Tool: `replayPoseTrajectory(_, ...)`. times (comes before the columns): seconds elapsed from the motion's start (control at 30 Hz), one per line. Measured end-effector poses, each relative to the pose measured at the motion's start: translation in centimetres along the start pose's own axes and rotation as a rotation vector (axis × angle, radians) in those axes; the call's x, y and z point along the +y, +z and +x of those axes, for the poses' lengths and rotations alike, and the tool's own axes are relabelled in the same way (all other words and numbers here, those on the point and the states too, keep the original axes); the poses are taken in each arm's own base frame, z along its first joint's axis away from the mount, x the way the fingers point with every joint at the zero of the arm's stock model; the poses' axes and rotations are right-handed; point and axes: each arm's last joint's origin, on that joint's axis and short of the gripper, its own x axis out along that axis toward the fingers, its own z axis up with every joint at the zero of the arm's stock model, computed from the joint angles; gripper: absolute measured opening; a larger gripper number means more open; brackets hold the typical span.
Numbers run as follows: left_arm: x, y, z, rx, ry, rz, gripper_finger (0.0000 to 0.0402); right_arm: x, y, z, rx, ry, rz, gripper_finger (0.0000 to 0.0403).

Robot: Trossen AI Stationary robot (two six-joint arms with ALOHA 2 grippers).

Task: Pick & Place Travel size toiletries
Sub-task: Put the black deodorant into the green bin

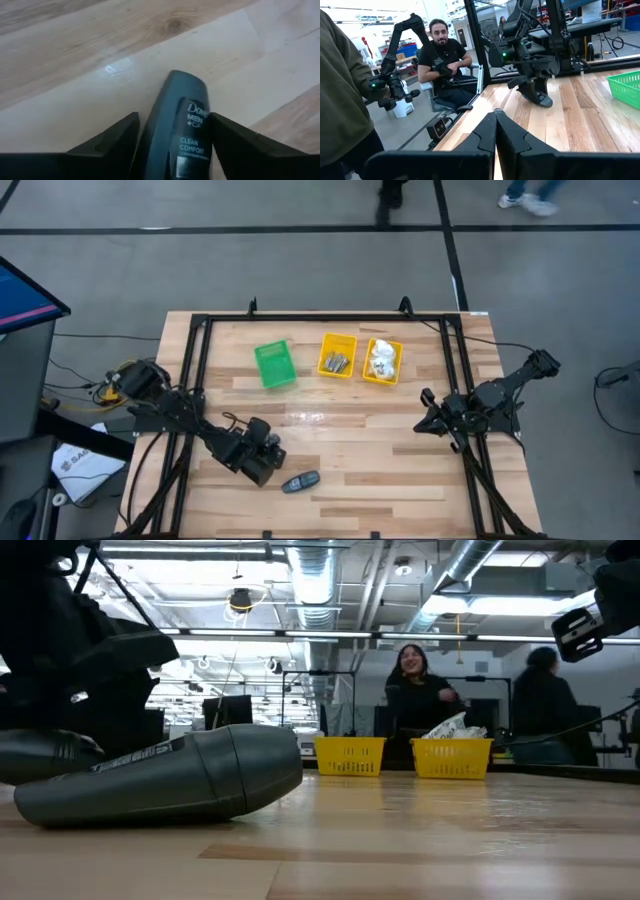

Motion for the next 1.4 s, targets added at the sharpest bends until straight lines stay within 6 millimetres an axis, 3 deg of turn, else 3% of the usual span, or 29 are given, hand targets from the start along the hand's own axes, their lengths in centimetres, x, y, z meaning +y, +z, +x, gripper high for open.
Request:
replayPoseTrajectory(0.17, -0.1, 0.1, -0.3, 0.023, -0.015, -0.016, 0.0172, 0.0, 0.0, 0.0, 0.0, -0.001, 0.0, 0.0)
replayPoseTrajectory(0.37, -0.2, 0.3, -0.1, 0.034, -0.012, -0.034, 0.0163, 0.0, 0.0, 0.0, 0.0, 0.0, 0.0, 0.0)
replayPoseTrajectory(0.57, -0.1, 2.1, -0.9, 0.048, -0.038, -0.062, 0.0147, 0.0, 0.0, 0.0, 0.0, 0.0, 0.0, 0.0)
replayPoseTrajectory(0.8, 0.0, 6.2, -2.8, -0.061, -0.116, -0.09, 0.0127, 0.0, 0.0, 0.0, 0.0, 0.0, 0.0, 0.0)
replayPoseTrajectory(0.93, 0.7, 9.7, -3.9, -0.15, -0.132, -0.11, 0.0126, 0.0, 0.0, 0.0, 0.0, 0.0, 0.0, 0.0)
replayPoseTrajectory(1.2, 4.3, 17.6, -5.7, -0.417, -0.055, -0.186, 0.0126, 0.0, 0.0, 0.0, 0.0, 0.0, 0.0, 0.0)
replayPoseTrajectory(1.4, 6.5, 21.9, -4.9, -0.511, 0.048, -0.217, 0.0127, 0.0, 0.0, 0.0, 0.0, 0.0, 0.0, 0.0)
